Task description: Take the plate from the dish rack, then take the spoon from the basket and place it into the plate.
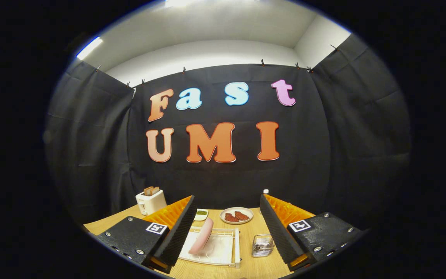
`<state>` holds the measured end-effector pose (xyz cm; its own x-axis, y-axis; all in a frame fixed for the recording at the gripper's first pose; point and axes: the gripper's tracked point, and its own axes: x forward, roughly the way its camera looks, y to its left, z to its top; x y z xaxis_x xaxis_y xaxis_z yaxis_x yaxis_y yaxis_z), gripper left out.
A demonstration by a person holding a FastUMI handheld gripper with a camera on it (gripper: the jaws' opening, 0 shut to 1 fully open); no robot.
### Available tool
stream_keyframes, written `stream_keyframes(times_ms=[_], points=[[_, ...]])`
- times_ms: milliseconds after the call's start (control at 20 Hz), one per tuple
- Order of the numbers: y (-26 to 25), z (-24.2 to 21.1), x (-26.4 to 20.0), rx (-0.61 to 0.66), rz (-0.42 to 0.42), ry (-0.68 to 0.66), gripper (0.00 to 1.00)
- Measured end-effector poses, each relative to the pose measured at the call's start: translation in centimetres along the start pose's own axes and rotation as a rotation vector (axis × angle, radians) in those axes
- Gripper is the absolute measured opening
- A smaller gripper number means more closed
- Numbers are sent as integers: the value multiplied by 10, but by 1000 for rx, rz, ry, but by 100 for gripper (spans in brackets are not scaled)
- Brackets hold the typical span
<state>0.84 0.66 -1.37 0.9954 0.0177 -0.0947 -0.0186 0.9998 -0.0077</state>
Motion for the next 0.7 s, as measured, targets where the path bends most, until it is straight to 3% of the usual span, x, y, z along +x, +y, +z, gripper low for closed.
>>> stream_keyframes(times_ms=[300,700], points=[[34,-54,42,20,102,249,98],[43,-125,96,-57,84,565,96]])
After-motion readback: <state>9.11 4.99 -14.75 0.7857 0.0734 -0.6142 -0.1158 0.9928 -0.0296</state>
